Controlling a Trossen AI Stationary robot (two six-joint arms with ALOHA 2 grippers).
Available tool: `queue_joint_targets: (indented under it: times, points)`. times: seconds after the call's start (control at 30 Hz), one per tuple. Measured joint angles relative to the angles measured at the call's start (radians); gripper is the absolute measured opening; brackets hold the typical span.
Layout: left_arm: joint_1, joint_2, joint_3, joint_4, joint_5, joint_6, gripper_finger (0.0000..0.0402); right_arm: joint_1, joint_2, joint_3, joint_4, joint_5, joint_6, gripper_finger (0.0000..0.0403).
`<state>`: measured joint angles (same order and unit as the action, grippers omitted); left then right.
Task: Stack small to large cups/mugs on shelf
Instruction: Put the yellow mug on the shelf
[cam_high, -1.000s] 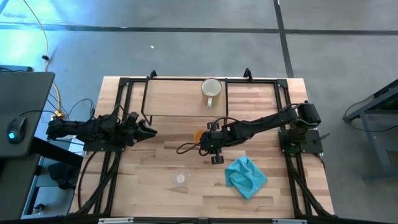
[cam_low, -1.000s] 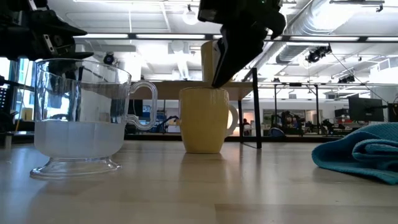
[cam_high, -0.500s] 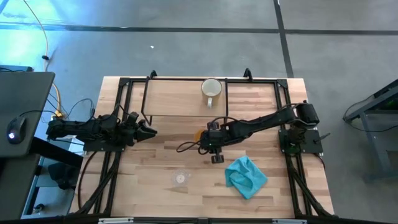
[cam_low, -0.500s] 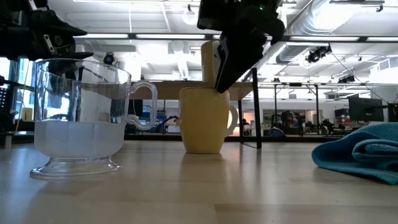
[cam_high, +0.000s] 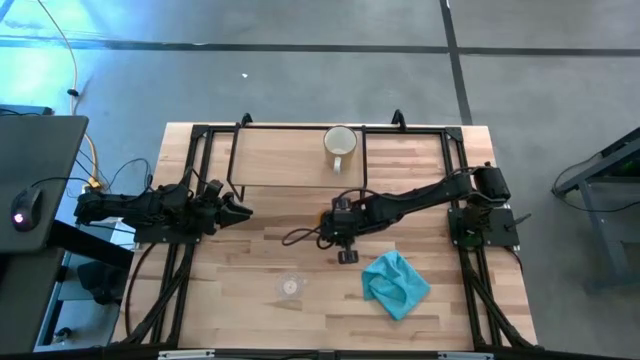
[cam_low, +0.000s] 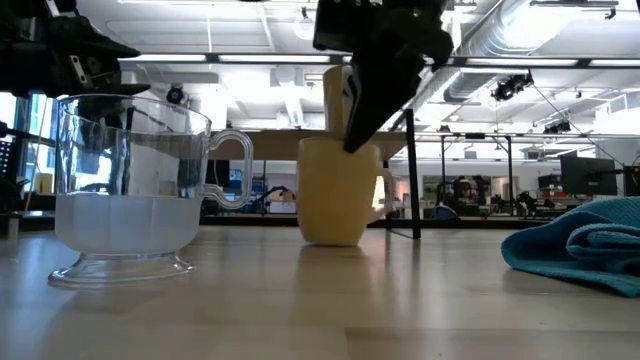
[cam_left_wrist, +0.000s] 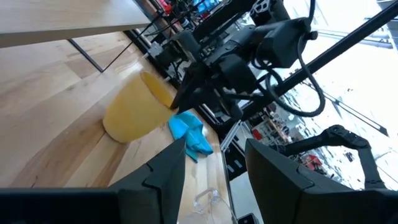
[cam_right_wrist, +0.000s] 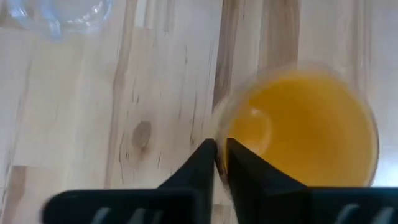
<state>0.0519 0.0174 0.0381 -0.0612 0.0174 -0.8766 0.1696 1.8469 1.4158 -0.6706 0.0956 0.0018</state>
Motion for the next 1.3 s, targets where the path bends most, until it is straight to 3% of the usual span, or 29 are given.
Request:
queue_joint_targets:
  times: [0.27,0.57,0.87,1.3]
  points:
    - [0.0,0.0,0.0,0.0,-0.002,0.0,0.0154,-0.012,-0.001,0.072,-0.033,-0.003,0.04,0.0003]
    - [0.0,0.0,0.0,0.0,-0.003,0.0,0.0154,-0.016,-0.001,0.102,-0.103,-0.045,0.273,0.0001]
    - [0.0,0.0,0.0,0.0,-0.003,0.008,0.0154,-0.011,0.028,0.101,-0.137,-0.017,0.466,0.0001]
    - [0.0,0.0,0.0,0.0,0.001,0.008,0.0154,-0.013,0.069,0.114,-0.115,0.009,0.538,0.0001]
